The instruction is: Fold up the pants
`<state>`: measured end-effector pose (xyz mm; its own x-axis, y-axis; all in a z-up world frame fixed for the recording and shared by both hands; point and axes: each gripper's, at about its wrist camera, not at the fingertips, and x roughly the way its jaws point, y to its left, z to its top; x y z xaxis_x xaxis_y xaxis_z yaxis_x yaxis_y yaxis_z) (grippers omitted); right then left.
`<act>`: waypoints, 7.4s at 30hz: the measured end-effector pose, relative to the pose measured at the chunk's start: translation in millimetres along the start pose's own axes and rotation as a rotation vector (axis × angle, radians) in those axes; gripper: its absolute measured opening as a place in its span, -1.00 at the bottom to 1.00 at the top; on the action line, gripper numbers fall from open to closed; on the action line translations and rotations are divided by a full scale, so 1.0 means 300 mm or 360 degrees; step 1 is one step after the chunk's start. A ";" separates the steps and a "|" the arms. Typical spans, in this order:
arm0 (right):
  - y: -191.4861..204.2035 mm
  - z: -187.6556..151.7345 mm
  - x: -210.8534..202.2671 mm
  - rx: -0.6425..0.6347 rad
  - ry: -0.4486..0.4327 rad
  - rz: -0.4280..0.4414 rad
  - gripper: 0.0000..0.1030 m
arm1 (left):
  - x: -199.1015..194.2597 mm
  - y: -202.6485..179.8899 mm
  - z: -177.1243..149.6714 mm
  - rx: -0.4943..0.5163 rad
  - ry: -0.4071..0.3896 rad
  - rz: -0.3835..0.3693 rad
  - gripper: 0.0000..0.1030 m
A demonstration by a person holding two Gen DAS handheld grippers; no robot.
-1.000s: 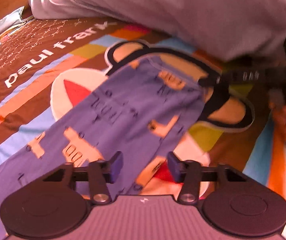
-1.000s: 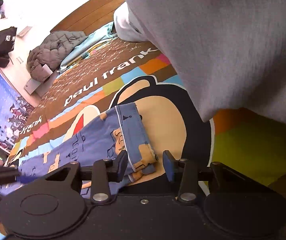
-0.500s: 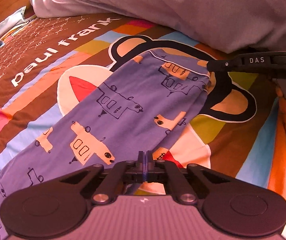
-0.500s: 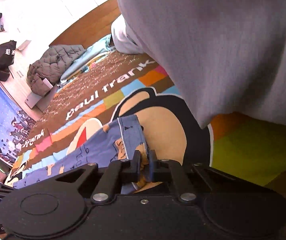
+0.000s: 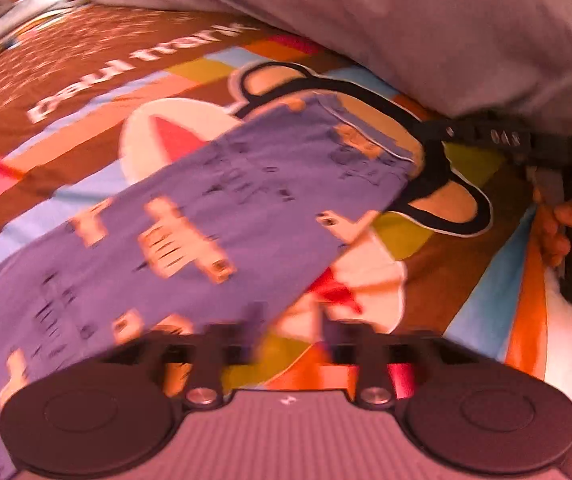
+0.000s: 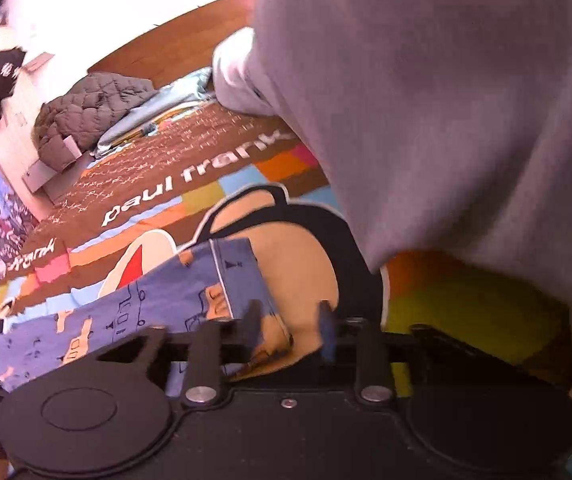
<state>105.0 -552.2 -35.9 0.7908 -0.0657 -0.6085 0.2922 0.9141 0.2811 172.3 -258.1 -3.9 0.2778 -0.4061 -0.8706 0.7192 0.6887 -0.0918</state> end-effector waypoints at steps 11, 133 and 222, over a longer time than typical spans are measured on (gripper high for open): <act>0.291 -0.083 0.013 -0.0613 0.0001 0.0140 0.38 | -0.214 0.525 -0.070 -0.0334 -0.0159 0.0556 0.28; 0.511 -0.195 0.067 -0.1050 -0.0067 -0.0185 -0.47 | 0.442 -0.188 0.669 -0.0180 0.0549 0.0274 -0.79; 1.236 -0.525 -0.038 -0.1826 -0.0100 0.0519 -0.75 | -0.163 0.856 -0.338 -0.1178 -0.0390 -0.0058 -0.82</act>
<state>119.8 -149.5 -41.6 0.7730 0.2454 -0.5850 -0.5527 0.7133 -0.4310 278.8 -0.4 -33.7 0.4571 -0.4979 -0.7370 0.1426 0.8589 -0.4918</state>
